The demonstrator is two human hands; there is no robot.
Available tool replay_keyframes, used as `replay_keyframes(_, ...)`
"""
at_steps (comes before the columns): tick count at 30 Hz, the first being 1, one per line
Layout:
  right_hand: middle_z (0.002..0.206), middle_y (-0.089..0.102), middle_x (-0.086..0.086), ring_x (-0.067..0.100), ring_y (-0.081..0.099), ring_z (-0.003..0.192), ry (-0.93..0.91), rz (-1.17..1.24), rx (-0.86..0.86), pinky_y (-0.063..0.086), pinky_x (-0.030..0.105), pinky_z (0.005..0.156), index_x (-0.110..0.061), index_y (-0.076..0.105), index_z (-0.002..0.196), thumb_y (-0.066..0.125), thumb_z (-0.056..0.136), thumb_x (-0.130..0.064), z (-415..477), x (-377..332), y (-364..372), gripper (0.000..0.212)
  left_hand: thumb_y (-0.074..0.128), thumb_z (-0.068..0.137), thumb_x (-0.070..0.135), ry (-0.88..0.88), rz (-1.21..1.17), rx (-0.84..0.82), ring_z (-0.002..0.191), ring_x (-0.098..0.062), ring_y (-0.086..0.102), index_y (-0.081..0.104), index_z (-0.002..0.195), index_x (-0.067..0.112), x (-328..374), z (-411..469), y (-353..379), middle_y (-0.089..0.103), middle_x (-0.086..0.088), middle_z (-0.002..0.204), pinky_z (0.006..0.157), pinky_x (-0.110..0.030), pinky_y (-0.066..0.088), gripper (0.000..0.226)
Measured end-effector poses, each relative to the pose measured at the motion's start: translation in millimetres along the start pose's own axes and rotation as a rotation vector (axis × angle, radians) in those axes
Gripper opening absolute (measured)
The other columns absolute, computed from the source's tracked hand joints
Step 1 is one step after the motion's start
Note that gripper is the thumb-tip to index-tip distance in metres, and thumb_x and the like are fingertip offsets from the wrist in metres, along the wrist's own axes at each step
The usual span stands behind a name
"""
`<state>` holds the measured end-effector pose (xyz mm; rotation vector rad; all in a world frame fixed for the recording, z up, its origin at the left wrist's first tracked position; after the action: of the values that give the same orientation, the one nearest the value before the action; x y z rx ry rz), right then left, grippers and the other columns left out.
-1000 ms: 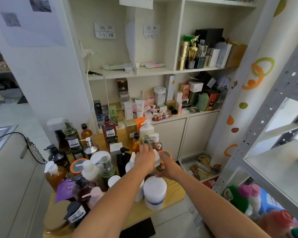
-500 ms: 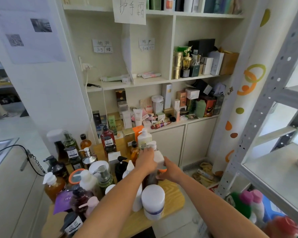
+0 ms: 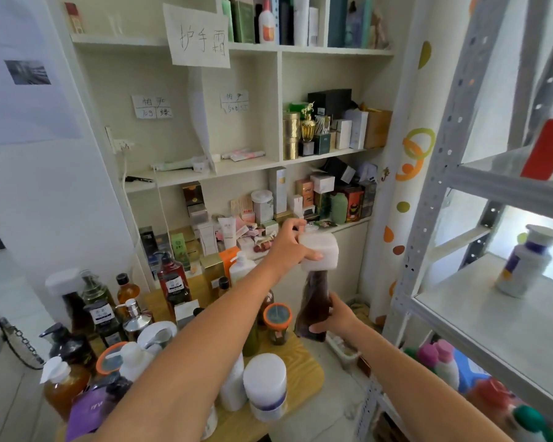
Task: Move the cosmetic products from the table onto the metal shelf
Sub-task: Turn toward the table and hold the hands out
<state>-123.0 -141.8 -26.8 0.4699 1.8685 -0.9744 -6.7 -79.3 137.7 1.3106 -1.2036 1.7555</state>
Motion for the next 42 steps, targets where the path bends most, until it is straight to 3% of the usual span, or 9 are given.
replay_keyframes(2,0.119,0.06,0.01,0.029,0.054,0.115,0.023,0.012,0.071,0.047,0.04,0.095,-0.009,0.049,0.115,0.085,0.057,0.002,-9.4,8.2,-22.2,0.07,0.077,0.071,0.002,0.026,-0.029,-0.058,0.114,-0.025,0.049,0.038,0.135,0.014,10.0,2.5,22.4,0.05,-0.012,0.129,0.086,-0.031,0.047,0.076)
replay_keyframes(8,0.124,0.057,0.005,0.024,0.053,0.116,0.101,0.092,0.313,0.043,0.032,0.094,-0.01,0.048,0.124,0.085,0.06,-0.005,-51.0,37.6,-100.3,0.074,0.076,0.078,0.007,0.087,-0.121,-0.228,0.104,-0.013,0.052,0.036,0.139,0.015,31.9,9.7,112.7,0.052,0.0,0.118,0.071,-0.015,0.047,0.074)
replay_keyframes(12,0.113,0.058,0.004,0.022,0.055,0.098,0.127,0.094,0.48,0.048,0.036,0.087,-0.014,0.048,0.11,0.086,0.059,-0.009,-82.3,60.7,-160.0,0.064,0.076,0.08,0.021,0.06,0.105,-0.473,0.13,-0.024,0.043,0.036,0.141,0.016,12.0,2.4,199.8,0.044,-0.007,0.141,0.103,-0.034,0.04,0.073)
replay_keyframes(16,0.103,0.057,0.0,0.018,0.055,0.092,0.154,0.046,0.586,0.047,0.03,0.08,-0.012,0.049,0.116,0.084,0.064,-0.01,-108.1,82.1,-208.2,0.062,0.068,0.087,0.018,0.031,0.209,-0.595,0.132,-0.027,0.044,0.032,0.143,0.011,-2.6,-12.9,272.7,0.047,-0.011,0.141,0.108,-0.037,0.036,0.067)
replay_keyframes(20,0.106,0.065,0.007,0.024,0.062,0.093,0.201,0.04,0.677,0.054,0.04,0.085,-0.012,0.052,0.116,0.083,0.063,-0.01,-125.4,113.8,-245.6,0.061,0.063,0.091,0.022,0.029,0.275,-0.59,0.13,-0.027,0.047,0.036,0.14,0.007,3.9,-13.3,326.9,0.05,-0.011,0.139,0.109,-0.036,0.035,0.058)
replay_keyframes(25,0.098,0.06,0.006,0.019,0.055,0.088,0.214,0.012,0.697,0.045,0.028,0.076,-0.006,0.051,0.119,0.079,0.07,-0.008,-129.2,136.1,-280.0,0.056,0.062,0.091,0.033,0.014,0.371,-0.551,0.125,-0.028,0.052,0.04,0.137,0.007,1.9,-2.1,379.7,0.054,-0.013,0.136,0.103,-0.036,0.039,0.057)
replay_keyframes(33,0.112,0.065,0.012,0.022,0.057,0.092,0.273,-0.045,0.665,0.042,0.026,0.072,-0.007,0.049,0.122,0.08,0.068,-0.009,-117.0,158.7,-300.4,0.062,0.062,0.091,0.038,-0.009,0.458,-0.526,0.123,-0.029,0.054,0.042,0.133,0.005,-5.4,18.1,413.7,0.054,-0.014,0.135,0.101,-0.035,0.043,0.057)
replay_keyframes(37,0.114,0.065,0.012,0.029,0.06,0.104,0.286,-0.023,0.677,0.046,0.031,0.08,-0.006,0.049,0.122,0.08,0.068,-0.011,-104.2,166.8,-305.1,0.062,0.066,0.086,0.042,-0.006,0.525,-0.516,0.122,-0.03,0.054,0.042,0.132,0.005,-12.1,31.5,423.2,0.055,-0.015,0.133,0.101,-0.037,0.045,0.064)
replay_keyframes(42,0.11,0.065,0.011,0.028,0.061,0.1,0.314,0.0,0.698,0.047,0.031,0.077,-0.009,0.05,0.12,0.078,0.07,-0.013,-77.2,179.3,-318.9,0.057,0.067,0.086,0.041,0.002,0.547,-0.516,0.118,-0.03,0.056,0.042,0.13,0.007,-22.6,59.8,437.5,0.057,-0.014,0.129,0.098,-0.039,0.047,0.061)
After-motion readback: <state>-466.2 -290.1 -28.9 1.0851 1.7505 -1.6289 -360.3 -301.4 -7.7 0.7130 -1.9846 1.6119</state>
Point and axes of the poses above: each hand's wrist, its own z-axis towards the middle knuckle, its own y-axis out of the palm, x = y × z, the point moved 7 cm from there along z, towards the middle knuckle
